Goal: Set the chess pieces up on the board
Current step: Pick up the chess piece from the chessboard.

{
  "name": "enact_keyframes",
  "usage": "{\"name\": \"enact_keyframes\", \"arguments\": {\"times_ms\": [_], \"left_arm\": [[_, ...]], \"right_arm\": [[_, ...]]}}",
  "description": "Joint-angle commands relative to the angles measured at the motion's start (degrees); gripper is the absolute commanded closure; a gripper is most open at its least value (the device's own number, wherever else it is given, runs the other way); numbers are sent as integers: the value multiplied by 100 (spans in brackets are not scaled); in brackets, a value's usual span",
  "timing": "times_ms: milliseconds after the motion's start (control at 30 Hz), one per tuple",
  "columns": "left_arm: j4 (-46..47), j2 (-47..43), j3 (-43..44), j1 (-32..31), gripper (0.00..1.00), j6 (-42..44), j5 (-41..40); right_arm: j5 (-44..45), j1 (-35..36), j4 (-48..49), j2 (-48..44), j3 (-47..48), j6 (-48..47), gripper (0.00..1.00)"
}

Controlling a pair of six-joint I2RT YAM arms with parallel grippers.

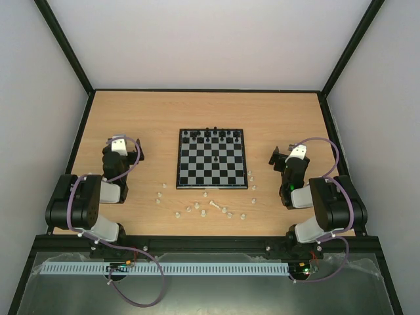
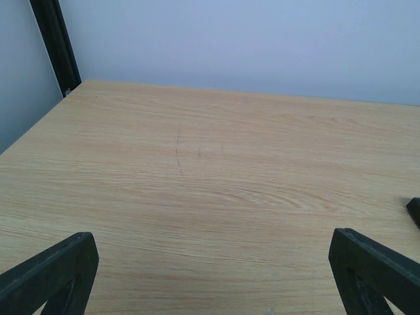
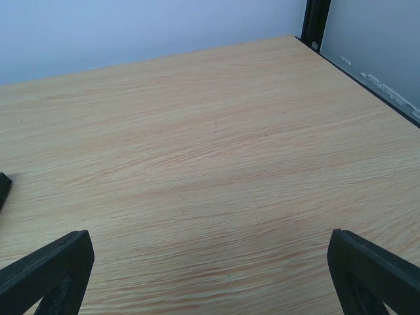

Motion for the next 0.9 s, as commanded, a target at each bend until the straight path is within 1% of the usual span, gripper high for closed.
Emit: {"name": "enact_keyframes", "arguments": {"times_ms": [0, 633, 700, 800, 867], "left_arm": [[341, 42, -35, -18, 1, 54, 40], [304, -1, -26, -23, 1, 20, -37], [-191, -170, 195, -18, 1, -114, -334], [-1490, -528, 718, -23, 1, -282, -484], [-2138, -729, 991, -54, 1, -414, -463]], "right_arm": [[19, -33, 96, 23, 104, 67, 1], [17, -33, 133, 20, 82, 64, 1], [20, -33, 160, 2, 55, 60, 1], [-269, -26, -45, -269, 74, -71, 1], [-323, -33, -637, -746, 184, -64, 1]]}}
